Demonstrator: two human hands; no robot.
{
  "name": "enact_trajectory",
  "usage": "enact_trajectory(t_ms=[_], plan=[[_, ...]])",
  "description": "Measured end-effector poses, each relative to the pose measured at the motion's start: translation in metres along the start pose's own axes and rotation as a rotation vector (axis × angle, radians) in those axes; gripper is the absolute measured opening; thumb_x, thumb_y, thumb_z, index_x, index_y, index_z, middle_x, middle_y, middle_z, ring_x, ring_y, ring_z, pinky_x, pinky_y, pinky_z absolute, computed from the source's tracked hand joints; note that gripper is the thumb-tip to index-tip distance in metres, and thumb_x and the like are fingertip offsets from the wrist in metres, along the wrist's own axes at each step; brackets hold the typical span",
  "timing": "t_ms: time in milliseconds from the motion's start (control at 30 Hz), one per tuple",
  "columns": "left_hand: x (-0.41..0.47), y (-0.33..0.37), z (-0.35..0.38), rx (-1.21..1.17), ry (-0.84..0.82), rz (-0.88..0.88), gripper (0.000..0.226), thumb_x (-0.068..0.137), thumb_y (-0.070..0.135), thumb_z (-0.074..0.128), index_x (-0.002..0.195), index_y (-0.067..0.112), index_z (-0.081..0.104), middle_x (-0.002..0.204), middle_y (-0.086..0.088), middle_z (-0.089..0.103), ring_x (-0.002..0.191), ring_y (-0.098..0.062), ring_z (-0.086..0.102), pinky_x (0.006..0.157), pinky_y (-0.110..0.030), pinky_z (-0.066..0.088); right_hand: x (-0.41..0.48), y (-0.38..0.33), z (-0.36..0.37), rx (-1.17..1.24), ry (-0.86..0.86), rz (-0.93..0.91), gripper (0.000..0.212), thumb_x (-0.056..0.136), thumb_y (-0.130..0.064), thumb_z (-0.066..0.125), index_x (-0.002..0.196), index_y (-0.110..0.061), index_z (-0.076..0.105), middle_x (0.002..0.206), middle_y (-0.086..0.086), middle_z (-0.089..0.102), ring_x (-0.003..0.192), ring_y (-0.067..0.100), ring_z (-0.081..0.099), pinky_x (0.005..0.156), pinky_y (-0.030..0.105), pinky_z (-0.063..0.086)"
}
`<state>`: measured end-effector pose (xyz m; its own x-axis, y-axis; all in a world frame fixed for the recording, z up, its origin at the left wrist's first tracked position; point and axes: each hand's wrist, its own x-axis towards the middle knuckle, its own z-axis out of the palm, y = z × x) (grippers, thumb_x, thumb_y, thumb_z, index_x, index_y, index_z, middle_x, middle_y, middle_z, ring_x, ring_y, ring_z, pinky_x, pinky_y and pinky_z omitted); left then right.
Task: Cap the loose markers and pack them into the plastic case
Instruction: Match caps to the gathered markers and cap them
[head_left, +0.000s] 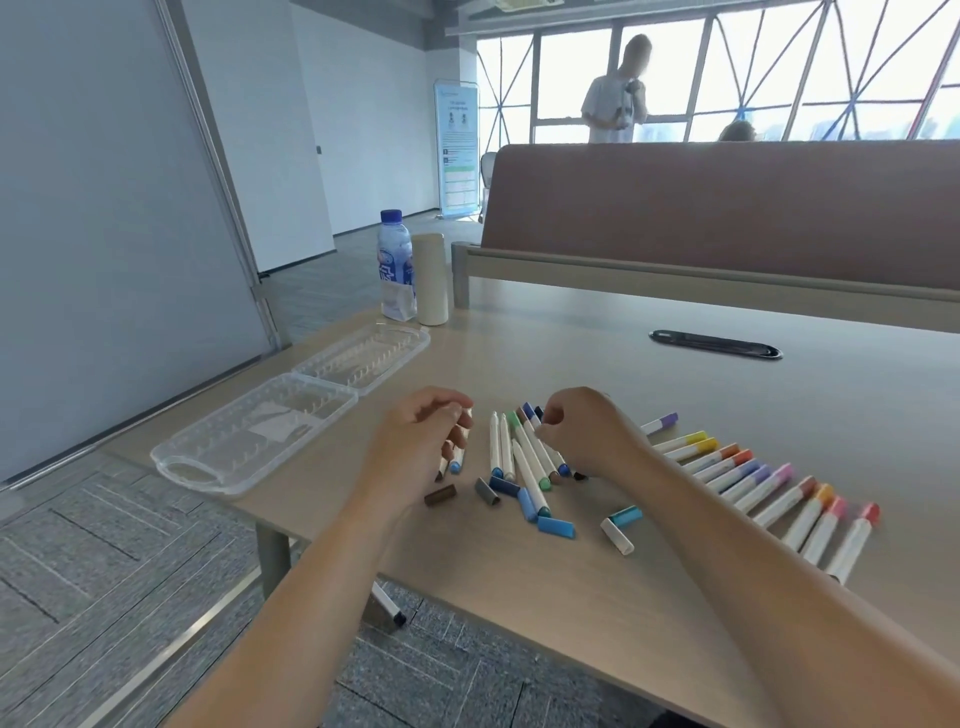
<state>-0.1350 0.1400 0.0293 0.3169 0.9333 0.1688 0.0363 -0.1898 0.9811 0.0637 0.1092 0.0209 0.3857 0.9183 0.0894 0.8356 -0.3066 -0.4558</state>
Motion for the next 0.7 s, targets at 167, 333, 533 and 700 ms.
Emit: enact_trajectory(t_ms=[167, 333, 533, 700], plan=[[-0.002, -0.006, -0.015, -0.003, -0.001, -0.013, 0.026, 0.097, 0.003, 0.047, 0.09, 0.012, 0.071, 0.075, -0.002, 0.068, 0.063, -0.016, 0.054, 0.053, -0.024, 0.042, 0.003, -0.028, 0.009, -0.074, -0.077, -0.012, 0.024, 0.08, -0.016, 0.06, 0.057, -0.014, 0.054, 0.06, 0.004, 0.054, 0.064, 0.027, 0.056, 0.057, 0.03, 0.044], [0.0, -0.013, -0.027, 0.005, -0.04, 0.018, 0.025, 0.097, 0.004, 0.047, 0.092, 0.01, 0.071, 0.075, -0.004, 0.068, 0.069, -0.023, 0.054, 0.058, -0.032, 0.042, 0.008, -0.051, 0.017, -0.259, -0.119, 0.046, 0.026, 0.088, -0.018, 0.06, 0.064, -0.015, 0.05, 0.074, 0.003, 0.055, 0.074, 0.024, 0.057, 0.06, 0.027, 0.041], [0.002, -0.016, -0.03, 0.014, -0.068, 0.046, 0.025, 0.097, 0.007, 0.049, 0.091, 0.013, 0.072, 0.076, -0.003, 0.069, 0.067, -0.022, 0.055, 0.058, -0.032, 0.043, 0.014, -0.07, 0.023, -0.366, -0.146, 0.116, 0.002, 0.089, -0.021, 0.061, 0.09, -0.019, 0.062, 0.08, -0.001, 0.054, 0.081, 0.021, 0.057, 0.07, 0.028, 0.046], [-0.001, -0.016, -0.031, 0.017, -0.08, 0.055, 0.027, 0.097, 0.007, 0.048, 0.09, 0.016, 0.072, 0.074, 0.0, 0.068, 0.065, -0.019, 0.056, 0.057, -0.032, 0.044, 0.012, -0.073, 0.026, -0.324, -0.117, 0.131, 0.014, 0.084, -0.017, 0.063, 0.073, -0.017, 0.055, 0.077, 0.0, 0.055, 0.08, 0.021, 0.059, 0.07, 0.029, 0.048]])
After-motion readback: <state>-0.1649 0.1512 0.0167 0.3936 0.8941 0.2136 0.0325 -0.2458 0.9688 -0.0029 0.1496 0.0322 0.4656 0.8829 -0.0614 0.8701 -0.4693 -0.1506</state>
